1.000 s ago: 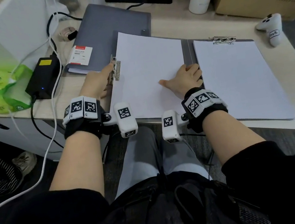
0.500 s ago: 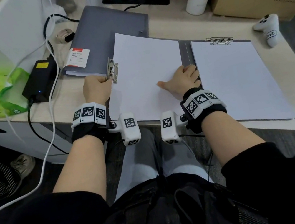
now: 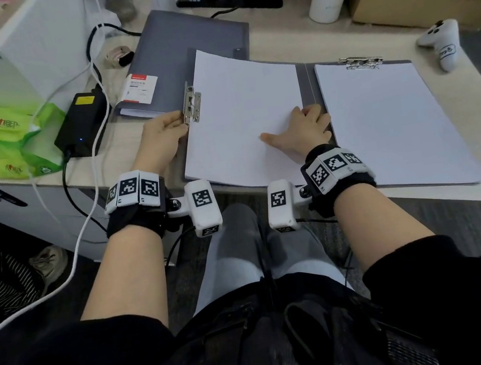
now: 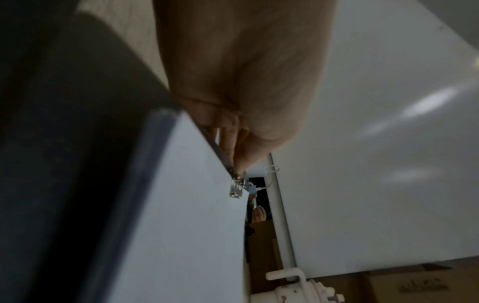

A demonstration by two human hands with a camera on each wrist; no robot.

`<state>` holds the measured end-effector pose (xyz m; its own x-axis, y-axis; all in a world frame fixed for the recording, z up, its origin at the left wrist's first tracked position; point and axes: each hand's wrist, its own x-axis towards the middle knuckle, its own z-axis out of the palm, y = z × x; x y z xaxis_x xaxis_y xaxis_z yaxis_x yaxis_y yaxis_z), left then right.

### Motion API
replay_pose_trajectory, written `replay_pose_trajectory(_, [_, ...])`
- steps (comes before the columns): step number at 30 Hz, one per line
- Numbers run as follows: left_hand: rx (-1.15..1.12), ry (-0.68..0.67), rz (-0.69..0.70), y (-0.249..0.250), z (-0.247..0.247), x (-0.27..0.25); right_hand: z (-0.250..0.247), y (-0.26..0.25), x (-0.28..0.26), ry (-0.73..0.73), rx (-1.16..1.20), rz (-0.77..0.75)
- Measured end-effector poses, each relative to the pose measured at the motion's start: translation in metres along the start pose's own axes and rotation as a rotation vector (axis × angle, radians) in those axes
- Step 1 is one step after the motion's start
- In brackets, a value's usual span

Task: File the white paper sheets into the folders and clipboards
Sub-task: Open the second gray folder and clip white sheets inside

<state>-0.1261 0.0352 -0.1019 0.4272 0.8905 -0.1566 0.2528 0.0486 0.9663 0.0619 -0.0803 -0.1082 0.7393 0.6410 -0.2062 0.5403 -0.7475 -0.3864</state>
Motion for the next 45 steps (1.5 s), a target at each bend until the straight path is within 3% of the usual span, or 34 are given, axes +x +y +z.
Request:
replay_pose_trajectory(8, [-0.305, 0.014, 0.145, 0.057, -0.005, -0.031, -0.023, -0.004, -0.027, -0.195, 0.123, -0.115])
replay_pose_trajectory(13, [-0.344, -0.176, 0.223, 0.091, 0.013, -0.054, -0.041, -0.004, -0.041, -0.323, 0.463, -0.221])
replay_pose_trajectory(20, [-0.134, -0.405, 0.343, 0.105, 0.058, -0.078, -0.077, 0.018, -0.065, -0.410, 0.899, -0.271])
replay_pose_trajectory(25, [0.021, -0.490, 0.354, 0.107, 0.100, -0.087, -0.103, 0.047, -0.074, -0.265, 1.174, -0.297])
replay_pose_trajectory(28, [0.099, -0.482, 0.376, 0.105, 0.126, -0.090, -0.117, 0.073, -0.079, -0.179, 1.347, -0.361])
replay_pose_trajectory(33, [0.204, -0.476, 0.345, 0.091, 0.161, -0.089, -0.128, 0.104, -0.084, 0.002, 1.534, -0.319])
replay_pose_trajectory(40, [0.407, -0.427, 0.258, 0.081, 0.201, -0.088, -0.134, 0.162, -0.086, 0.265, 1.661, -0.091])
replay_pose_trajectory(45, [0.533, -0.384, 0.262, 0.075, 0.218, -0.089, -0.128, 0.192, -0.077, 0.401, 1.493, 0.074])
